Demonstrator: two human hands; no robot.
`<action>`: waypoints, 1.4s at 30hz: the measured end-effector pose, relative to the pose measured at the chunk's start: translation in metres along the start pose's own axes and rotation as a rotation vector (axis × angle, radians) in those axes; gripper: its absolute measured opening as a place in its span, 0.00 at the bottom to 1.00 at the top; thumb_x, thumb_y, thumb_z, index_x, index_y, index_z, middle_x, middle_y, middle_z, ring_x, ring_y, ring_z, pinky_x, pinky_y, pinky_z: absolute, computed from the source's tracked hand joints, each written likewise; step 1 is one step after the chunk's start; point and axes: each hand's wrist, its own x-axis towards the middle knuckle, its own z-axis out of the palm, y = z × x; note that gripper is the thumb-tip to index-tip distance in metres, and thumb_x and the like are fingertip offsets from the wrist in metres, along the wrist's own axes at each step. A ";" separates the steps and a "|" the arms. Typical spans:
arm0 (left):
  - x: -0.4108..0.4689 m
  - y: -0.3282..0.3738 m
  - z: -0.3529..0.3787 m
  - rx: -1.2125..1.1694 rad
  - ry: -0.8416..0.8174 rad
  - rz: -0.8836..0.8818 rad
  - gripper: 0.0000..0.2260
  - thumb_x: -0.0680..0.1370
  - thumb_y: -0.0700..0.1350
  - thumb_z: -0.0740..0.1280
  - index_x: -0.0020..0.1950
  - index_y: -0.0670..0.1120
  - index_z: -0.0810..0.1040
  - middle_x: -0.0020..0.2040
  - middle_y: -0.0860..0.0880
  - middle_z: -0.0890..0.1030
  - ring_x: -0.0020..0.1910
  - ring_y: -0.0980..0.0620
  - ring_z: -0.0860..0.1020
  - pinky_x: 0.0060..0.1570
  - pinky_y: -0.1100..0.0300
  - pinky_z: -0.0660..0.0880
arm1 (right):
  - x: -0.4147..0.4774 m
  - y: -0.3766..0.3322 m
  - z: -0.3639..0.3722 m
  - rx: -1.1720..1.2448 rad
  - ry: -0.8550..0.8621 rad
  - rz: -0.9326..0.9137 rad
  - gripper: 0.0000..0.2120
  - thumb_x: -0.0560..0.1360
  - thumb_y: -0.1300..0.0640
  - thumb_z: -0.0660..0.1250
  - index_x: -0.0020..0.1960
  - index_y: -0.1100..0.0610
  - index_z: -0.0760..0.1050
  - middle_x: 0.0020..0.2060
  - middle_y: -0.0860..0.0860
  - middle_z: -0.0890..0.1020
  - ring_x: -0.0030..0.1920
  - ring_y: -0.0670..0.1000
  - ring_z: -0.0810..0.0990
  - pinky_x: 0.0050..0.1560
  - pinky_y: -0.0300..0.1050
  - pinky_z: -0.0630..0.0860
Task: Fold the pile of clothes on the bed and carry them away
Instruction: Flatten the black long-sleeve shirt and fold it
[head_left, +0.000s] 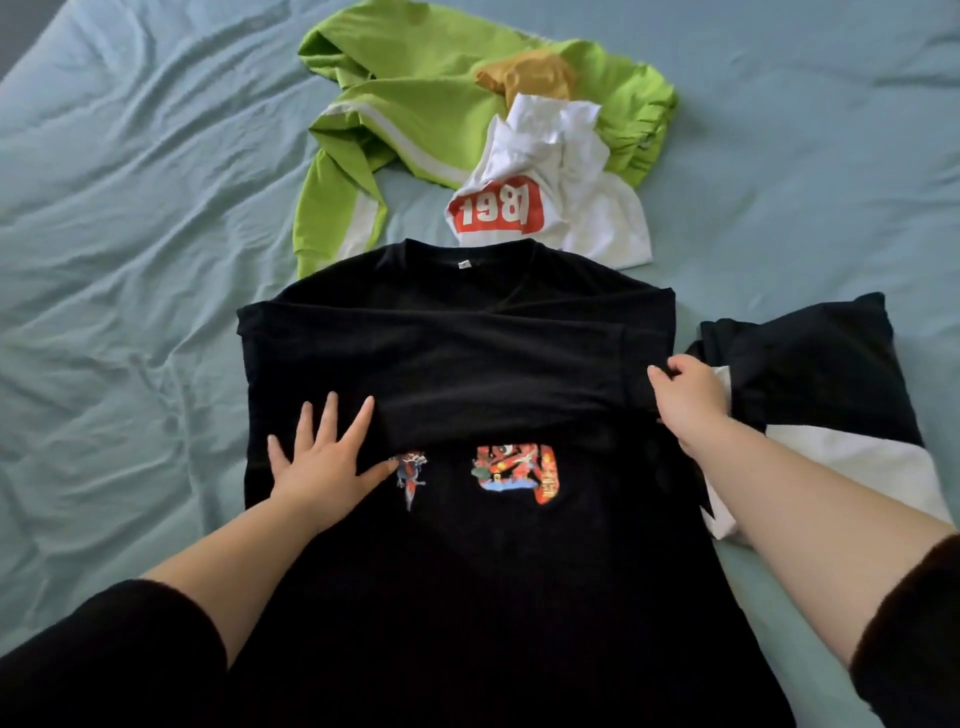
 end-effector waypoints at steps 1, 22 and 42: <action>0.001 0.001 0.000 -0.009 0.000 -0.007 0.38 0.71 0.76 0.48 0.75 0.66 0.36 0.79 0.51 0.38 0.77 0.46 0.36 0.71 0.35 0.40 | 0.000 0.001 -0.002 -0.050 0.019 -0.030 0.16 0.79 0.54 0.61 0.66 0.54 0.70 0.56 0.55 0.79 0.51 0.58 0.79 0.53 0.54 0.78; -0.094 0.000 0.098 0.152 0.025 0.192 0.38 0.70 0.76 0.33 0.73 0.58 0.24 0.76 0.52 0.28 0.73 0.46 0.25 0.69 0.36 0.29 | -0.169 0.106 0.103 -0.859 -0.256 -0.785 0.35 0.77 0.33 0.36 0.78 0.50 0.35 0.77 0.52 0.35 0.77 0.52 0.35 0.75 0.60 0.39; -0.249 -0.120 0.104 -0.955 -0.284 -0.483 0.18 0.77 0.46 0.69 0.66 0.44 0.72 0.59 0.44 0.80 0.57 0.44 0.79 0.57 0.49 0.76 | -0.371 0.155 0.083 -0.852 -0.620 -0.280 0.42 0.78 0.38 0.56 0.76 0.49 0.30 0.75 0.51 0.31 0.77 0.52 0.35 0.76 0.55 0.45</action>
